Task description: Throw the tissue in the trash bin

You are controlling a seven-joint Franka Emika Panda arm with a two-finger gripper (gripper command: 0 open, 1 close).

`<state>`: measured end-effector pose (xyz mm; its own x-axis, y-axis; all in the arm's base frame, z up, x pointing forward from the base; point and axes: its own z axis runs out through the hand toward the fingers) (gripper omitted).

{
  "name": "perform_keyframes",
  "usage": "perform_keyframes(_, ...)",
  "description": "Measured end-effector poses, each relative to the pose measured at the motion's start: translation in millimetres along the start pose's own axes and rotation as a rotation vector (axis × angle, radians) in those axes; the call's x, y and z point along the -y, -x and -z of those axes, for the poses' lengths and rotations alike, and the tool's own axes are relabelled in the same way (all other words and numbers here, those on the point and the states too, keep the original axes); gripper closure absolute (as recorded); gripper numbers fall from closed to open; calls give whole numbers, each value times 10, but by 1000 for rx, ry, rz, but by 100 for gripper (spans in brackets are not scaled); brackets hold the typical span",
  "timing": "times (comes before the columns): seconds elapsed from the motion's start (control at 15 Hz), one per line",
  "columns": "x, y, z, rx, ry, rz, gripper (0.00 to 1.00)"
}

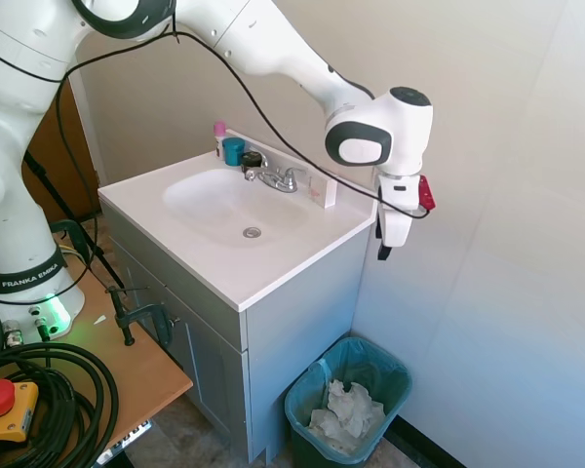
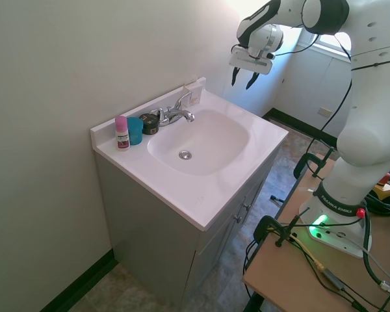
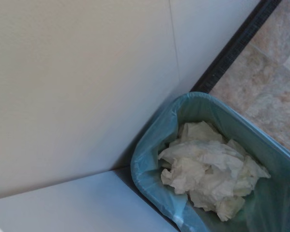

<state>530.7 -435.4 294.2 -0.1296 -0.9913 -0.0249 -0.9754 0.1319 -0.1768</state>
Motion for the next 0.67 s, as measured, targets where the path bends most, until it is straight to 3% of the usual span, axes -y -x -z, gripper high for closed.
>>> perform_keyframes(0.2, 9, 149, 603, 3, -78, 77, 0)
perform_keyframes(0.33, -31, 516, 962, 7, -104, 152, 0)
perform_keyframes(0.47, -91, 1031, 1192, -13, -90, 246, 0)
perform_keyframes(0.67, -337, 1683, 1237, -54, -54, 329, 0)
